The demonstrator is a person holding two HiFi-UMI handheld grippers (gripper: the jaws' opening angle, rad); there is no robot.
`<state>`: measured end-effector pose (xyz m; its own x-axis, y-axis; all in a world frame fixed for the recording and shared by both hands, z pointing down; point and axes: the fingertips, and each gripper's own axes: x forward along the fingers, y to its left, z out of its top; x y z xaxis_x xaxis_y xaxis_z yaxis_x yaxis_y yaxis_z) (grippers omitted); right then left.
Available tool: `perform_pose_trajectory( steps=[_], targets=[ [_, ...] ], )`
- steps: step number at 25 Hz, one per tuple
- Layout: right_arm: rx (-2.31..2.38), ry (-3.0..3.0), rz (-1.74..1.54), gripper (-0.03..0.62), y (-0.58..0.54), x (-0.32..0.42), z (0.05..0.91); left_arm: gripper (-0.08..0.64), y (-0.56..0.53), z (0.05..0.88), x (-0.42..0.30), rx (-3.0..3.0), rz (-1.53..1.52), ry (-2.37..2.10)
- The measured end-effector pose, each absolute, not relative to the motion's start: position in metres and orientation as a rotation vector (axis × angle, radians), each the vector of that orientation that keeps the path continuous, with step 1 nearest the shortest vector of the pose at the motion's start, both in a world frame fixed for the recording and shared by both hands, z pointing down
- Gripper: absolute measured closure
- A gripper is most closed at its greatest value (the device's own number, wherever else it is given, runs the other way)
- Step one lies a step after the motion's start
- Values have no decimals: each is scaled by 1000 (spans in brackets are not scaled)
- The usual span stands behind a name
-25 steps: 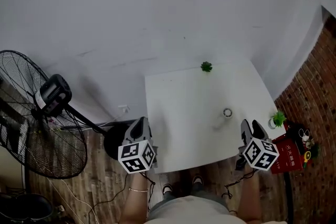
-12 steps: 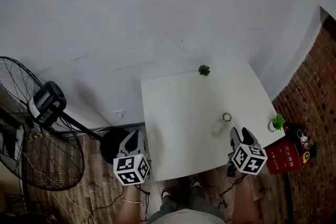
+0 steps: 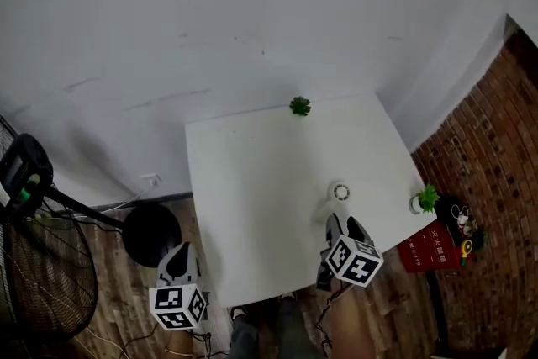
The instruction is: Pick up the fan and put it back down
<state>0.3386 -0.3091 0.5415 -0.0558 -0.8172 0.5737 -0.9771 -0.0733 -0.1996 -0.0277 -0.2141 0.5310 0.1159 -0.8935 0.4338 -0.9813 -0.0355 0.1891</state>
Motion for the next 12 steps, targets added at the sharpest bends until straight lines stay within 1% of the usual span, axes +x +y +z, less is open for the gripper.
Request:
perform_pose_trajectory(
  steps=[12],
  targets=[
    [2000,-1741,883,366,-342,333,601,549,-229,560,-58,1917,292,-1806]
  ],
)
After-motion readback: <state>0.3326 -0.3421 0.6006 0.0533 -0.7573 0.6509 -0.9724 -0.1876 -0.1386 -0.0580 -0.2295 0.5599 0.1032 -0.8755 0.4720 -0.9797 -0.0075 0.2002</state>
